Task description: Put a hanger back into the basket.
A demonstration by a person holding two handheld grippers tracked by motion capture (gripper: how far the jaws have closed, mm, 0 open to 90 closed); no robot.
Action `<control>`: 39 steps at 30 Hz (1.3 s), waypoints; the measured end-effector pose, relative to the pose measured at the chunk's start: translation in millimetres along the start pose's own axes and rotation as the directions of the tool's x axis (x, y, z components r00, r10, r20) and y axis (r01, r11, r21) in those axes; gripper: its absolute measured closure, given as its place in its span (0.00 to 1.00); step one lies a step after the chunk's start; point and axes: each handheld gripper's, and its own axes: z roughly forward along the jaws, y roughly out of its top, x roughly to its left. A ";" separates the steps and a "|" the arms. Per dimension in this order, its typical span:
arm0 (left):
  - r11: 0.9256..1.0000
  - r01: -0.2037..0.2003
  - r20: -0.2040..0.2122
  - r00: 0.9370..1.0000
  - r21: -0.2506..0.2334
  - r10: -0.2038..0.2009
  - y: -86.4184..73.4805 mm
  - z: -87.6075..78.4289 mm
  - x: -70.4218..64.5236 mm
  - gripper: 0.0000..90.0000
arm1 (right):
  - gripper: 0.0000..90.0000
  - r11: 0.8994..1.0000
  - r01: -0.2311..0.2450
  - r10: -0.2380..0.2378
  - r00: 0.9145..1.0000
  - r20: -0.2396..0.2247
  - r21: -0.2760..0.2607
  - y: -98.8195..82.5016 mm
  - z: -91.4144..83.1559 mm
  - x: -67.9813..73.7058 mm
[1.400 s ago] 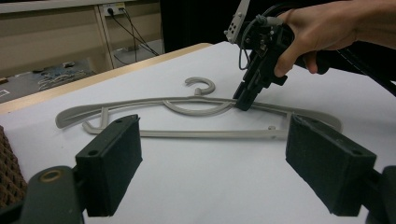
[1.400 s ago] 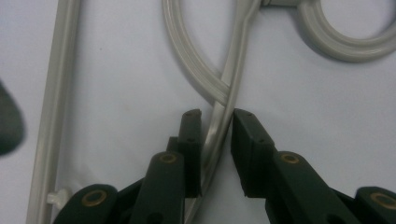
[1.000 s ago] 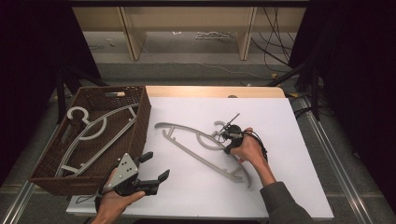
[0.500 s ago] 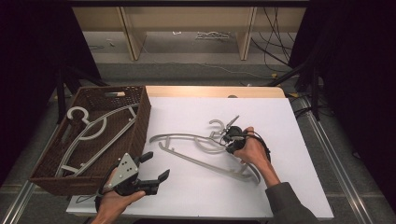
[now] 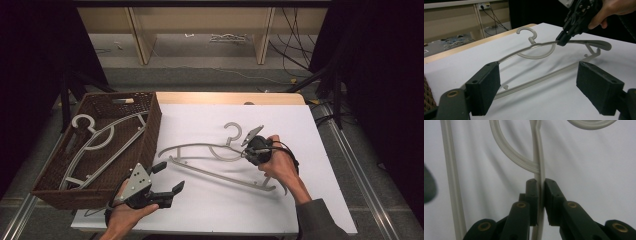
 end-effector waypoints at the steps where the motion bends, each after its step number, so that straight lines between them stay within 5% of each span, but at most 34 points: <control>1: 1.000 -0.007 0.000 1.000 0.005 0.007 2.4 1.4 -0.5 0.21 | 0.91 1.000 0.005 -0.005 1.000 -0.003 -0.009 -0.9 -3.9 1.0; 9: 0.996 -0.036 0.007 0.999 0.085 0.035 23.1 21.4 -5.4 0.22 | 0.91 0.998 0.053 -0.053 0.999 0.005 -0.036 -11.6 -26.1 15.4; 16: 0.978 -0.068 0.041 0.997 0.196 0.061 38.7 54.9 -8.0 0.23 | 0.91 0.994 0.103 -0.103 0.995 0.003 -0.040 -17.4 -37.8 30.9; 19: 0.976 -0.077 0.041 0.997 0.203 0.070 42.9 63.7 -9.2 0.23 | 0.91 0.992 0.118 -0.118 0.993 0.008 -0.048 -18.7 -42.5 37.0; 24: 0.950 -0.119 0.082 0.992 0.288 0.100 49.7 89.7 -14.4 0.23 | 0.91 0.989 0.142 -0.142 0.990 0.007 -0.051 -19.5 -47.6 43.5; 25: 0.939 -0.146 0.096 0.988 0.312 0.121 50.4 95.0 -14.9 0.23 | 0.91 0.988 0.144 -0.144 0.990 0.005 -0.052 -19.5 -47.8 44.0; 29: 0.920 -0.156 0.117 0.986 0.360 0.121 48.5 110.9 -16.6 0.26 | 0.91 0.987 0.150 -0.150 0.989 0.003 -0.061 -19.4 -50.4 46.9; 31: 0.901 -0.183 0.138 0.981 0.393 0.139 48.4 117.8 -15.9 0.28 | 0.91 0.986 0.154 -0.154 0.988 0.003 -0.060 -19.7 -51.7 47.8; 39: 0.869 -0.228 0.168 0.971 0.438 0.170 47.9 131.8 -17.3 0.39 | 0.91 0.983 0.173 -0.174 0.985 -0.002 -0.059 -19.9 -54.2 52.1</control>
